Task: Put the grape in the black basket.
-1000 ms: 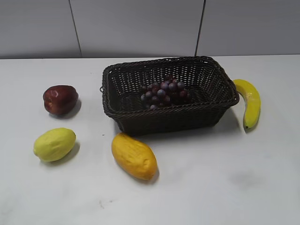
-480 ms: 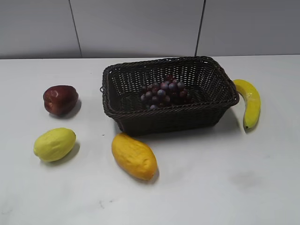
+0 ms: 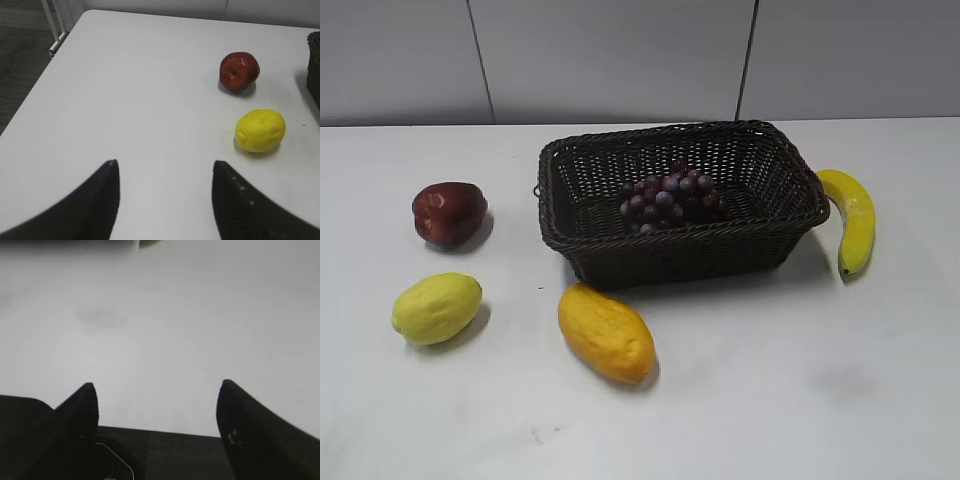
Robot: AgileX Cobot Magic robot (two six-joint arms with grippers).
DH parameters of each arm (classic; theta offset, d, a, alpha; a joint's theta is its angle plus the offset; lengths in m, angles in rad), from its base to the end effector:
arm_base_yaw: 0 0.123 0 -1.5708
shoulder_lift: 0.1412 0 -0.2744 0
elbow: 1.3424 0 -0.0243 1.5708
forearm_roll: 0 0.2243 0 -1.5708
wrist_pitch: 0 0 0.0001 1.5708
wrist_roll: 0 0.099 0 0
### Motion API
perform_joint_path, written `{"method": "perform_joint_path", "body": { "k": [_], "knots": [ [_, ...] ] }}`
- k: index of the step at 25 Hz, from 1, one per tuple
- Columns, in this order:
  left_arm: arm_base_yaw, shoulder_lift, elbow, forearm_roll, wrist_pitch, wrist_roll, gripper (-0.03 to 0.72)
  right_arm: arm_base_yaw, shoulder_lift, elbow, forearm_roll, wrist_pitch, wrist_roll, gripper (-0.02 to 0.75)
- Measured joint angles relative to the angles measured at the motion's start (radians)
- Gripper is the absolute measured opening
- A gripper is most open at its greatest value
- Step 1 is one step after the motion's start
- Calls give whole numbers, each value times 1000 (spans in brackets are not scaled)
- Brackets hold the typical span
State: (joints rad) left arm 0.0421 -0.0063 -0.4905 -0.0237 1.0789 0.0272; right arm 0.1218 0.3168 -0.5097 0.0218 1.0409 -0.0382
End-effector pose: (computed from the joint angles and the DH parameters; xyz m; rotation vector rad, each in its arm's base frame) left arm -0.0110 -0.0025 0.2568 -0.0141 2.0654 0.0142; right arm 0.0339 0.0060 0.2614 -0.1830 2.3252 0.0692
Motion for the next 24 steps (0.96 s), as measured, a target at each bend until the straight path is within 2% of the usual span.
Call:
{"method": "perform_joint_path", "body": {
  "k": [14, 24],
  "knots": [
    [0, 0, 0, 0, 0, 0, 552, 0, -311, 6, 0, 3, 21, 554],
    [0, 0, 0, 0, 0, 0, 552, 0, -321, 6, -4, 6, 38, 507]
  ]
}}
